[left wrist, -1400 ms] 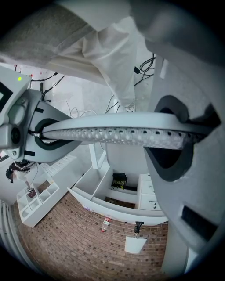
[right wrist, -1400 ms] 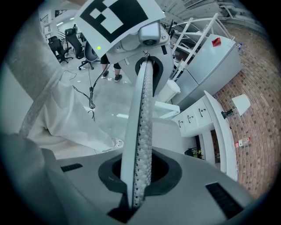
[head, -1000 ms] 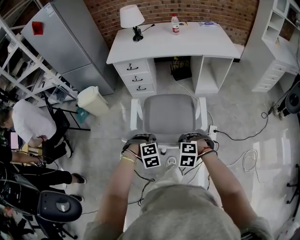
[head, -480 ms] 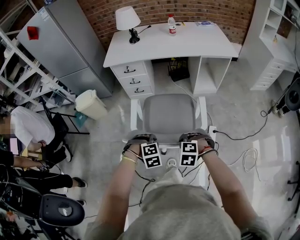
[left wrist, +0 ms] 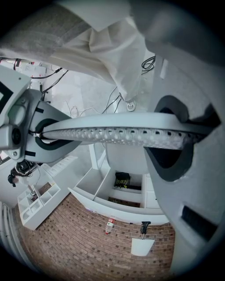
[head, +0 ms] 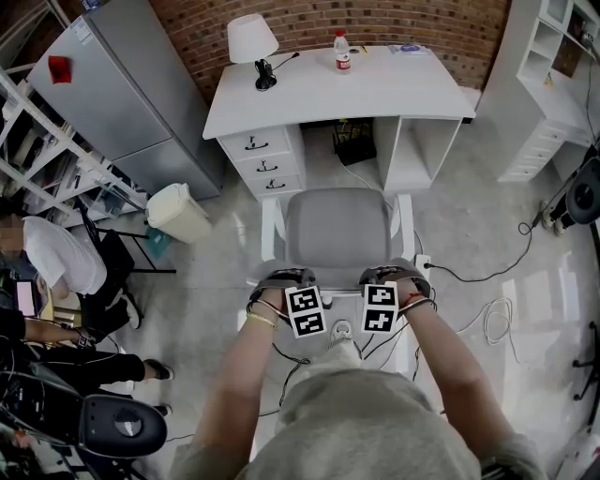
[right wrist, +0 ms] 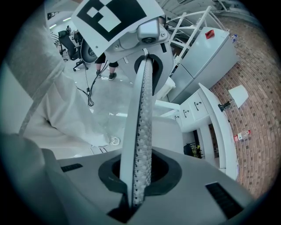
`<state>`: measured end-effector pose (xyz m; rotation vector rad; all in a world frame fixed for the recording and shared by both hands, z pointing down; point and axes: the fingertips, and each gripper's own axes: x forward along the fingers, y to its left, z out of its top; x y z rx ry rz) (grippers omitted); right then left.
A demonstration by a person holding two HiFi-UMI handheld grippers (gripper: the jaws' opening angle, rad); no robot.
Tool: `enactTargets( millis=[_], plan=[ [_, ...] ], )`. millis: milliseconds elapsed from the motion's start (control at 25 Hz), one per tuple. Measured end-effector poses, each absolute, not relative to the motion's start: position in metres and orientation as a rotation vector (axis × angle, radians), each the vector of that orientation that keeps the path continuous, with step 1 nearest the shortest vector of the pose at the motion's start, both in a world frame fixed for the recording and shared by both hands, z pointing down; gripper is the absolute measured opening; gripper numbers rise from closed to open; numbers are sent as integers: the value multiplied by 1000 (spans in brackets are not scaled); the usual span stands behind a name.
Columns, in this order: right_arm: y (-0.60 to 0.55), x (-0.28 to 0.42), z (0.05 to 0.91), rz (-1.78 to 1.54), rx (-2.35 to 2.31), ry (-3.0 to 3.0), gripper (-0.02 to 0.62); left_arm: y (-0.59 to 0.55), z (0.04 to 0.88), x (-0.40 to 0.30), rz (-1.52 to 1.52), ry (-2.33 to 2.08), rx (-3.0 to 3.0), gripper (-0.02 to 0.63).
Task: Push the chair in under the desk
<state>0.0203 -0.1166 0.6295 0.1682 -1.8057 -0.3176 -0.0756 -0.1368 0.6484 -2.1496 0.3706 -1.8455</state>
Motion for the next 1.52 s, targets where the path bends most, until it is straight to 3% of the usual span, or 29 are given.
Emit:
enactTargets(
  millis=[1520],
  plan=[
    [-194, 35, 630, -284, 212, -1796, 21, -219, 648, -60, -1817, 323, -2136, 52]
  ],
)
